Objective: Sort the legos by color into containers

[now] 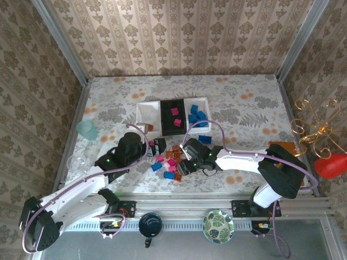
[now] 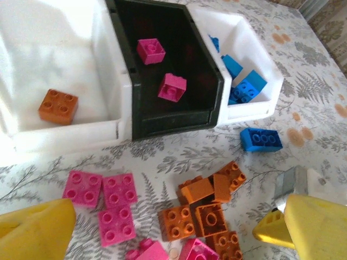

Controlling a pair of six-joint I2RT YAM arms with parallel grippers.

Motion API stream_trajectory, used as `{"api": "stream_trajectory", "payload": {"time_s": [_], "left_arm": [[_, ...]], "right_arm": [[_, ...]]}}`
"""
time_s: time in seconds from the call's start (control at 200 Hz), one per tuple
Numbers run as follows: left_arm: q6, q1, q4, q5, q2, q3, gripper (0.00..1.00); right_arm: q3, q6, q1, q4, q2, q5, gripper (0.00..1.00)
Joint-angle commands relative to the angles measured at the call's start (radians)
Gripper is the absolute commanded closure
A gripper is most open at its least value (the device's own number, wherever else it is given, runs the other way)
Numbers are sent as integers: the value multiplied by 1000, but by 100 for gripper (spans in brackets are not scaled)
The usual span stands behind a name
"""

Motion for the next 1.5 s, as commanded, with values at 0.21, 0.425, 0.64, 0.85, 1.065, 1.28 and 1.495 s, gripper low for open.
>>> {"api": "stream_trajectory", "payload": {"time_s": [0.21, 0.425, 0.64, 0.85, 1.065, 1.28, 1.495], "left_arm": [[-42, -4, -115, -75, -95, -54, 0], [-38, -3, -143, -87, -119, -59, 0], [-38, 0, -148, -93, -128, -61, 0], [-45, 5, -151, -94, -132, -76, 0], [-47, 18, -151, -97, -131, -91, 0], [-56, 26, -153, -94, -137, -104, 0], [-57, 29, -174, -93, -162, -111, 0]], "right_arm": [[-35, 44, -6, -174, -40, 205, 44], [-44, 50, -48, -237, -135, 241, 44], [-27, -12, -10, -156, -202, 112, 23], [-19, 10, 3, -125, -56, 87, 29], [-9, -3, 6, -119, -18, 117, 42], [37, -33, 6, -122, 32, 150, 53], [70, -65, 4, -107, 36, 148, 67]]}}
